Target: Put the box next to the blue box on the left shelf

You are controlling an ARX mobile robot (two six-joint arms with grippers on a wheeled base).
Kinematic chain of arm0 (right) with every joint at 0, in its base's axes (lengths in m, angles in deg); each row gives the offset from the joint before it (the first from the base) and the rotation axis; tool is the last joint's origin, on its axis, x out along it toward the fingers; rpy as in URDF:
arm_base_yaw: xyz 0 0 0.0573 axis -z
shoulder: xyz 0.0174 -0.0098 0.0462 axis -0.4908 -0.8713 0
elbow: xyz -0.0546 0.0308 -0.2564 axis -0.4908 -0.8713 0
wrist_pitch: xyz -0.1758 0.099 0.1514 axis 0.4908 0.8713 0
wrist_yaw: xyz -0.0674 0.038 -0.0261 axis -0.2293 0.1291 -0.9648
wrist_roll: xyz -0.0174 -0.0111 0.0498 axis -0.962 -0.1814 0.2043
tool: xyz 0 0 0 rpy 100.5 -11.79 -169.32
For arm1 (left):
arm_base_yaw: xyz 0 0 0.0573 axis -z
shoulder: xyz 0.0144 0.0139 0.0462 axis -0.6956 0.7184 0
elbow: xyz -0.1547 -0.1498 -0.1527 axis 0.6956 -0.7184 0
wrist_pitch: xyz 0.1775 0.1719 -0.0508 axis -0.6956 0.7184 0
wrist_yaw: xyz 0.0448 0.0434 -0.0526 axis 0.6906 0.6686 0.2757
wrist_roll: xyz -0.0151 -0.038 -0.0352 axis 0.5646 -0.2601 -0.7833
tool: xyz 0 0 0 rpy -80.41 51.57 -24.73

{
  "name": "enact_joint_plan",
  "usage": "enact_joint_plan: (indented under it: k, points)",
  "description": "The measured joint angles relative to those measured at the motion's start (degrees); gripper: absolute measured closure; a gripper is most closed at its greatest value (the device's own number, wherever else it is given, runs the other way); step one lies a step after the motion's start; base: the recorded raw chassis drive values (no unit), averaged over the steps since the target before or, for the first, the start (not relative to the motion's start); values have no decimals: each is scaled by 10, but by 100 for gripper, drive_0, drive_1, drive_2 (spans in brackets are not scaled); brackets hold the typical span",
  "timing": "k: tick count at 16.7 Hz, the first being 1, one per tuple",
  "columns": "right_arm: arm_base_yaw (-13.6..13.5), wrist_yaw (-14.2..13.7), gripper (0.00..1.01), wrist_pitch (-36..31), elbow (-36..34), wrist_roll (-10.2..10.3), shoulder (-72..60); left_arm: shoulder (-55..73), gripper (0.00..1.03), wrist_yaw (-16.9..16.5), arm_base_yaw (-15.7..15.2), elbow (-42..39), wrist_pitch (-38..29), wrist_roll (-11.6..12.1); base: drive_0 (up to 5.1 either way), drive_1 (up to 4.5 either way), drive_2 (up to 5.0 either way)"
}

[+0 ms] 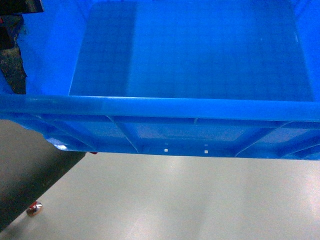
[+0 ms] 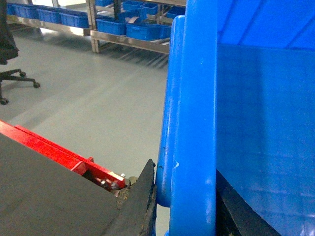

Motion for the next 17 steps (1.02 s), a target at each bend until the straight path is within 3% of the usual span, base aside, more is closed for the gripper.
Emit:
enact_joint_plan:
  k: [17]
  points:
    - [0,0,79,0,0,0,0,0,84,0,0,0,0,0,-163,-163,-163]
